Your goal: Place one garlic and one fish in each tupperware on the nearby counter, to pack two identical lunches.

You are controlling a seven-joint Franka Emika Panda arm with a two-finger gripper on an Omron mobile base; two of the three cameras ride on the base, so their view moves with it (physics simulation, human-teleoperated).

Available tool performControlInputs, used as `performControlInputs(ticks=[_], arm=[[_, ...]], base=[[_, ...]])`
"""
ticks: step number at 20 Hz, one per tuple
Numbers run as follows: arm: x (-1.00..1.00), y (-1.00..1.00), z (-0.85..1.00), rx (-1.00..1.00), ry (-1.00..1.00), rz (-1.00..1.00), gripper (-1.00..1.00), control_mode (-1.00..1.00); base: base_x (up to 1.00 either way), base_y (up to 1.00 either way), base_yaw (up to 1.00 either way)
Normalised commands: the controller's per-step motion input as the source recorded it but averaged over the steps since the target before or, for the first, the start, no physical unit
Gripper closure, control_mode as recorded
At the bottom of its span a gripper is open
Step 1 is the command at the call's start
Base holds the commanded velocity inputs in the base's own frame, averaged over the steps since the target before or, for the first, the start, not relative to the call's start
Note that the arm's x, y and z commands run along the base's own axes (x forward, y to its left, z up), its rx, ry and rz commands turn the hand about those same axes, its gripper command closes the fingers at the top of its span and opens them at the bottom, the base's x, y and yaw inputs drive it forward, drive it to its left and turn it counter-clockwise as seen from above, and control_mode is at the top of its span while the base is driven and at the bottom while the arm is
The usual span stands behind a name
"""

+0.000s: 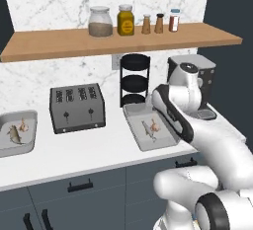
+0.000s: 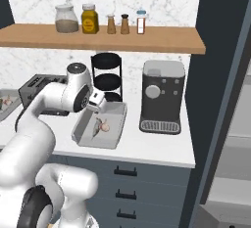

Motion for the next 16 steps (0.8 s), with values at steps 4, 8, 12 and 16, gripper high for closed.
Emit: performControlInputs(ticks=[4,8,12,16], arm=[[-1.00,0.32,0.93,-0.06,-0.07,0.09,-1.00,-1.00],[-1.00,0.30,0.77,-0.06,-0.11,0.06,-1.00,-1.00],[-1.00,0.16,0.69,-0.02,-0.11,0.07,-1.00,-1.00],[-1.00,0.03,0.51,-0.01,-0.12,0.03,-1.00,-1.00]], base=[[0.00,0.00,0.00],[0.00,0.00,0.00],[0.00,0.00,0.00],[0.00,0.00,0.00]])
